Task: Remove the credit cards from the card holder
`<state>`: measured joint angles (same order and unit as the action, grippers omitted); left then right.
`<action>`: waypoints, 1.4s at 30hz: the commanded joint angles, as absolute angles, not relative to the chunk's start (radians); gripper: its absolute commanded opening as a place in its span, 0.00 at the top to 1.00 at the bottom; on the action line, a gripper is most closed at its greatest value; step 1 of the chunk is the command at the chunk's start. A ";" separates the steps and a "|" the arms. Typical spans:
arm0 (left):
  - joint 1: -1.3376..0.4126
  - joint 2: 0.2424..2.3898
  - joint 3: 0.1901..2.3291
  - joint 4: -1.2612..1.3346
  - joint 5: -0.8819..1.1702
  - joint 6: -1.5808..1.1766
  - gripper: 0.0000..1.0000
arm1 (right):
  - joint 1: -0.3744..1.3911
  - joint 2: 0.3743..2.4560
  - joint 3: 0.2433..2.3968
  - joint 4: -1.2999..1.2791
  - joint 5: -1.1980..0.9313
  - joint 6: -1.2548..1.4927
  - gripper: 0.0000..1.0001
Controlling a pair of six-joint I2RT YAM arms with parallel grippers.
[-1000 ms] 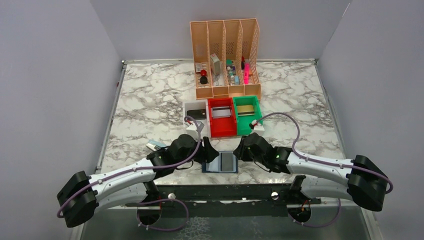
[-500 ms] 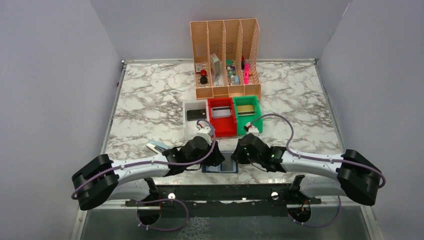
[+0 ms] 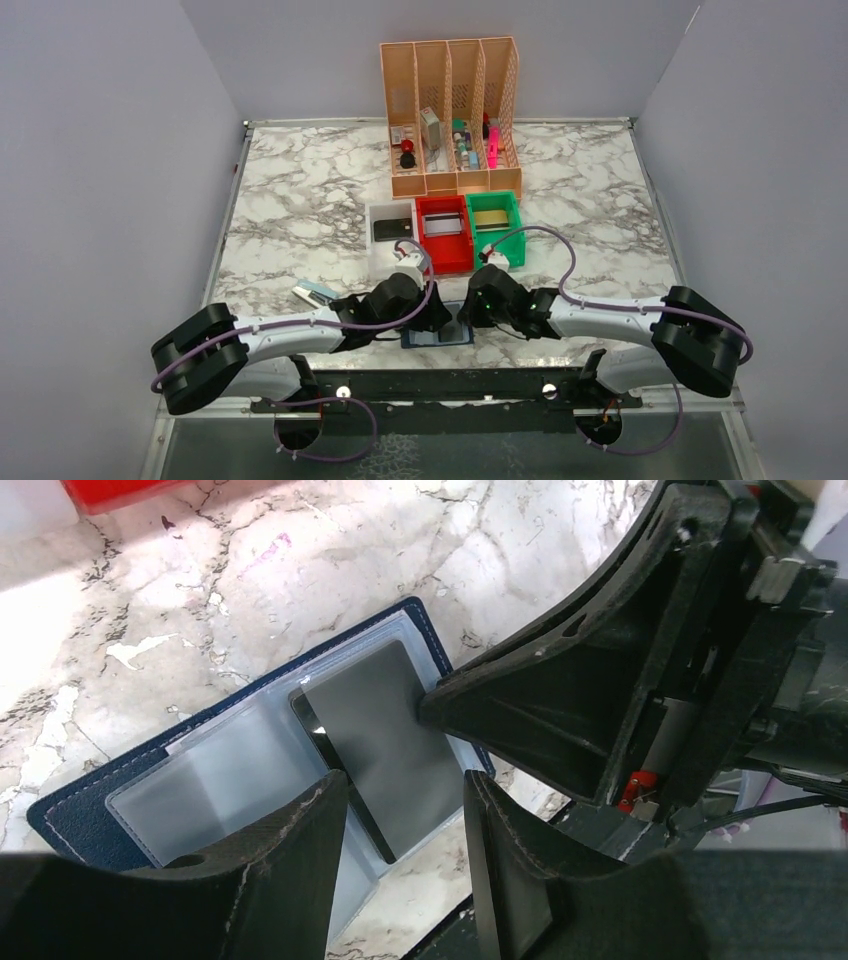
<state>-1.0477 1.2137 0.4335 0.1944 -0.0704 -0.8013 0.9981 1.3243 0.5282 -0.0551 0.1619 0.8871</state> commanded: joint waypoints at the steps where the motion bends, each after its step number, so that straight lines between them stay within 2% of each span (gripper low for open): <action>1: -1.052 1.237 0.417 0.218 -0.098 -0.814 0.51 | 0.997 1.336 0.554 -0.073 0.151 0.874 0.83; 7: -1.052 1.263 0.388 0.224 -0.124 -0.832 0.56 | 0.997 1.343 0.551 -0.069 0.145 0.867 0.92; 16: -1.052 1.291 0.292 0.302 -0.174 -0.934 0.68 | 0.996 1.358 0.564 -0.075 0.135 0.858 0.93; 29: -1.052 1.274 0.250 0.370 -0.160 -0.922 0.69 | 0.997 1.267 0.538 -0.036 0.079 0.825 0.90; 42: -1.052 1.239 0.239 0.382 -0.145 -0.905 0.73 | 0.997 1.378 0.583 -0.077 0.097 0.843 0.86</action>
